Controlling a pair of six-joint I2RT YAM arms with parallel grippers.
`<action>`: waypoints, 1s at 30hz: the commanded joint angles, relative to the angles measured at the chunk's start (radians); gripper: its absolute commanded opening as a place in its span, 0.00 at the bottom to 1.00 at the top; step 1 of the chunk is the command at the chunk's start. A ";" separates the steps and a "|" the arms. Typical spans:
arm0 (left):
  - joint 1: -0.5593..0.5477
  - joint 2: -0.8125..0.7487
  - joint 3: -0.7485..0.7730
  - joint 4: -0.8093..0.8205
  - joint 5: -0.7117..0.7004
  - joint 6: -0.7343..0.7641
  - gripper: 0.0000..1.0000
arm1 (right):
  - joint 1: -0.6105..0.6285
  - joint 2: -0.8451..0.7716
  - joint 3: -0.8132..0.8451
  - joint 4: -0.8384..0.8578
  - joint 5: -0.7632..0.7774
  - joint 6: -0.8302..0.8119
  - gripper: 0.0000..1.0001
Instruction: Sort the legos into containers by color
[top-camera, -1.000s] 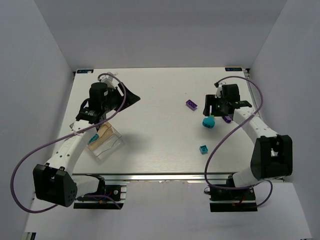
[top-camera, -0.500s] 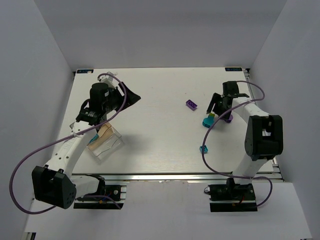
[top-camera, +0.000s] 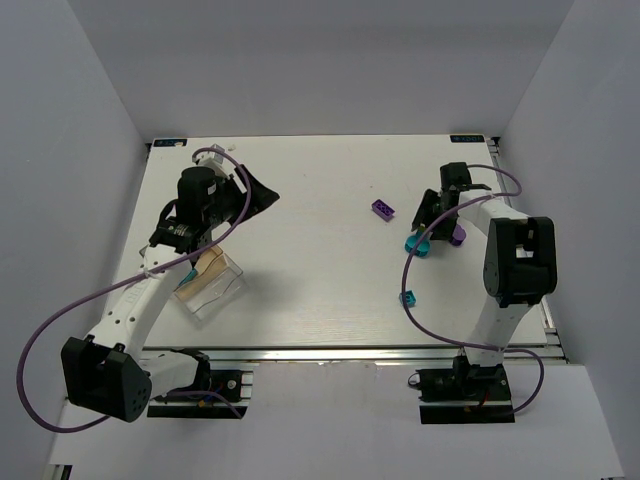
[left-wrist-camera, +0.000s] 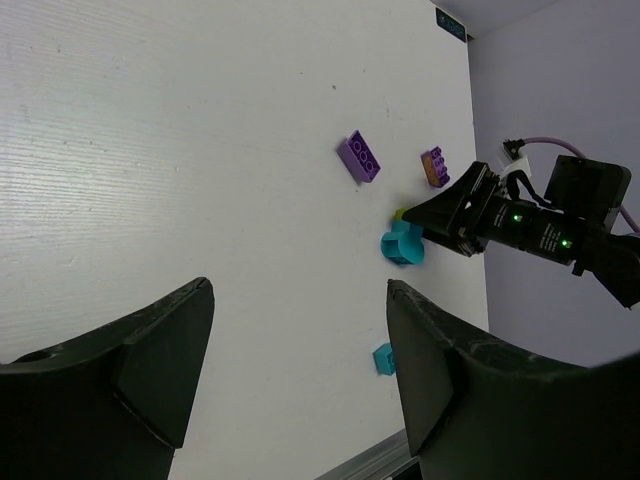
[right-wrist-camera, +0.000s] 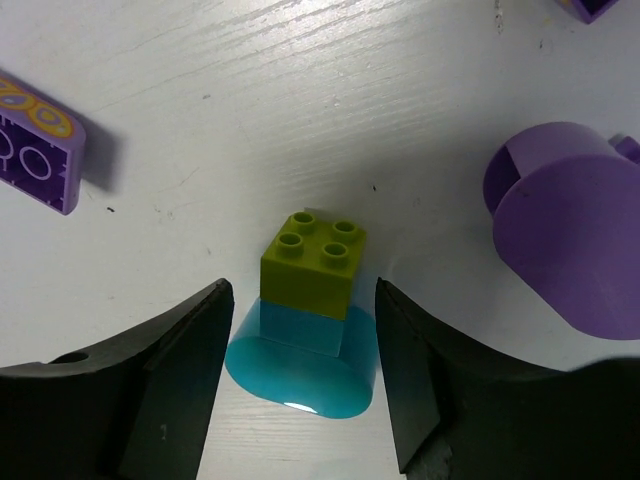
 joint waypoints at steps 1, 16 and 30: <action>-0.006 -0.027 0.001 -0.007 -0.007 0.004 0.79 | -0.005 0.007 0.039 0.008 0.020 0.006 0.62; -0.008 -0.059 -0.136 0.246 0.179 -0.097 0.90 | -0.004 -0.081 0.059 0.080 -0.216 -0.100 0.00; -0.235 0.033 -0.145 0.470 0.201 -0.094 0.98 | 0.110 -0.260 0.035 0.403 -0.562 0.064 0.00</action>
